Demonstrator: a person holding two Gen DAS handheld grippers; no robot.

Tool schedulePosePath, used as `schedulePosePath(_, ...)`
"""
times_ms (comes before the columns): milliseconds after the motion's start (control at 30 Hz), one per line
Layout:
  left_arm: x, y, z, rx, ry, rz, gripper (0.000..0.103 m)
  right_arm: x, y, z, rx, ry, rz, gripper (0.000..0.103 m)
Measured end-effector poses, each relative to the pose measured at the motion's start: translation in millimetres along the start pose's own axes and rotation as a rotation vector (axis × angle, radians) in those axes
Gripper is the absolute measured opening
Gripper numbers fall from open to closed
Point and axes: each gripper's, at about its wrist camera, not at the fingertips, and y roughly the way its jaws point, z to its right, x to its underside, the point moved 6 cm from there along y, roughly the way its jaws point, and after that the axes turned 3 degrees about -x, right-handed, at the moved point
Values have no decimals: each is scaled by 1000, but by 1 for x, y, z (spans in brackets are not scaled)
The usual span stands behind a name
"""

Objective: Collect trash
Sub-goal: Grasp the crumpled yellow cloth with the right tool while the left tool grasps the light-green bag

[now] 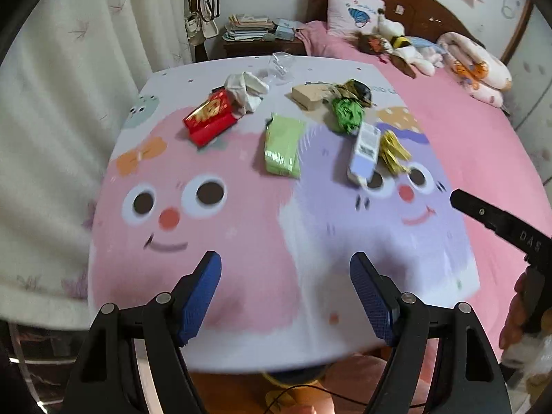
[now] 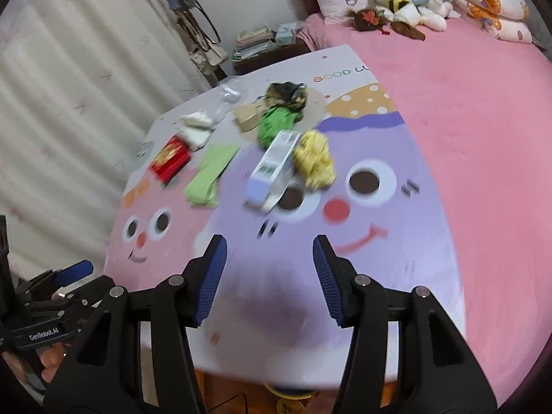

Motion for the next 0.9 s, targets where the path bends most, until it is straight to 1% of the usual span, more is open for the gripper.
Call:
schedulePosePath(133,-50,52,8,-33,-47,-57,78,-50,48,38,3,23,-57,49)
schedulePosePath(233,-83,90,12,-49,-90,-93,78,-77,83,61,-2,33,-106,49)
schedulePosePath(333,-102,118,14,-64,-105,-116,78,-91,116,72,-16,29,-168,49)
schedulePosePath(433,-118,144,9,-93,-121,-144,78,-94,147,76,-31,22,-233,49)
schedulePosePath(467,-118,148,7,-99,-127,-150,78,-94,156,76,-40,16,-254,49)
schedulePosePath(600,-130,174,-4,-131,-140,-182,78,-86,178,69,-76,-21,-301,49)
schedulePosePath(633,-130,177,-7,-136,-144,-187,78,-83,179,66,-79,-32,-307,49)
schedulePosePath(667,-133,183,-9,-140,-149,-194,78,-83,179,64,-80,-51,-293,48)
schedulePosePath(733,-137,194,-13,-148,-160,-207,78,-79,182,57,-91,-85,-302,39)
schedulePosePath(800,-139,201,-16,-152,-166,-219,78,-75,184,50,-103,-106,-315,35)
schedulePosePath(900,-145,212,-13,-145,-163,-235,78,-69,183,43,-94,-152,-308,34)
